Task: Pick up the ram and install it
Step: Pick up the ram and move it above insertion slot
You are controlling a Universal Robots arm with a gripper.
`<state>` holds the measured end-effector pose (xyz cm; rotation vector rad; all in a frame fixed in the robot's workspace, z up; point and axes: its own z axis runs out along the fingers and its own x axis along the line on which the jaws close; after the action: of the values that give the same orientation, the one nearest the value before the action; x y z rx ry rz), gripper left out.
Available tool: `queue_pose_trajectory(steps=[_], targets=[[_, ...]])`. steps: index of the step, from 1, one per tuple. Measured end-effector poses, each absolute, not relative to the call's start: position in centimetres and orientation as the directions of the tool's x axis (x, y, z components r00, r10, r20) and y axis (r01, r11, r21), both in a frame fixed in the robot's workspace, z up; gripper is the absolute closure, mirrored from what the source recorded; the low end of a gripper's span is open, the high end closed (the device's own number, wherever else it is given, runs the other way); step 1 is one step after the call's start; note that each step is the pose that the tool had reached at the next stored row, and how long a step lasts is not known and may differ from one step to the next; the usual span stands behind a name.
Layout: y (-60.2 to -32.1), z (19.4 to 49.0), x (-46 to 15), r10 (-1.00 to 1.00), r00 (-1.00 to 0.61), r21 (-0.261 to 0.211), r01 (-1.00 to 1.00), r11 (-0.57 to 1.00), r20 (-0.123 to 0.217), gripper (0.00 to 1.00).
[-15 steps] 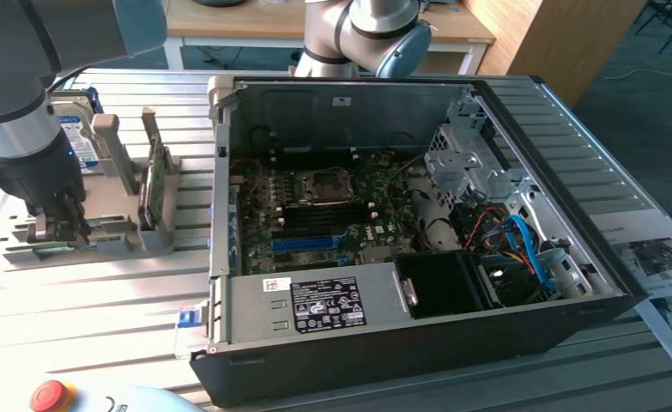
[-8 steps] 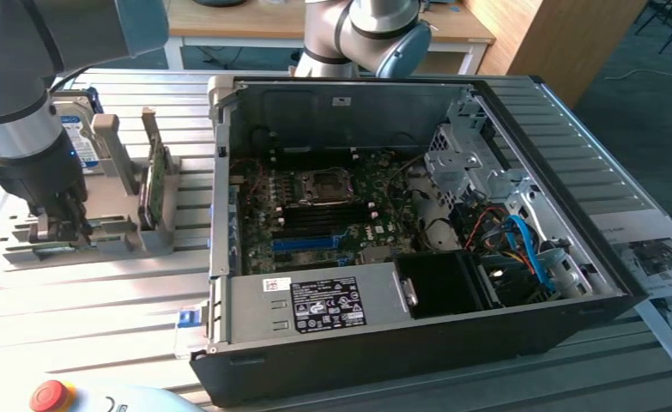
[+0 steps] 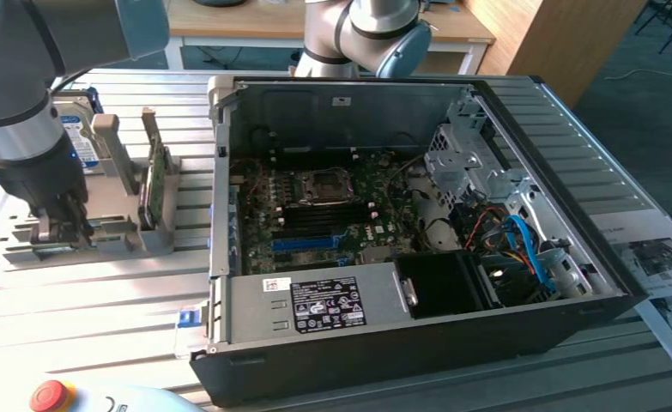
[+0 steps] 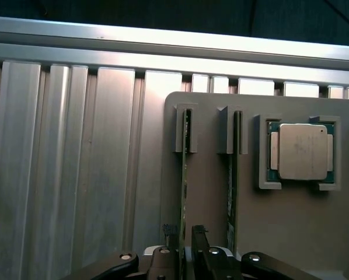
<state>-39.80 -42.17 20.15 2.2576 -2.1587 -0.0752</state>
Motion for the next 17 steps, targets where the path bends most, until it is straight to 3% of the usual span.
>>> queue_pose_trajectory(steps=[17], targets=[[-42.17, 19.98, -39.8, -0.999, 0.044, 0.046, -0.998, -0.045, -0.023, 0.76]])
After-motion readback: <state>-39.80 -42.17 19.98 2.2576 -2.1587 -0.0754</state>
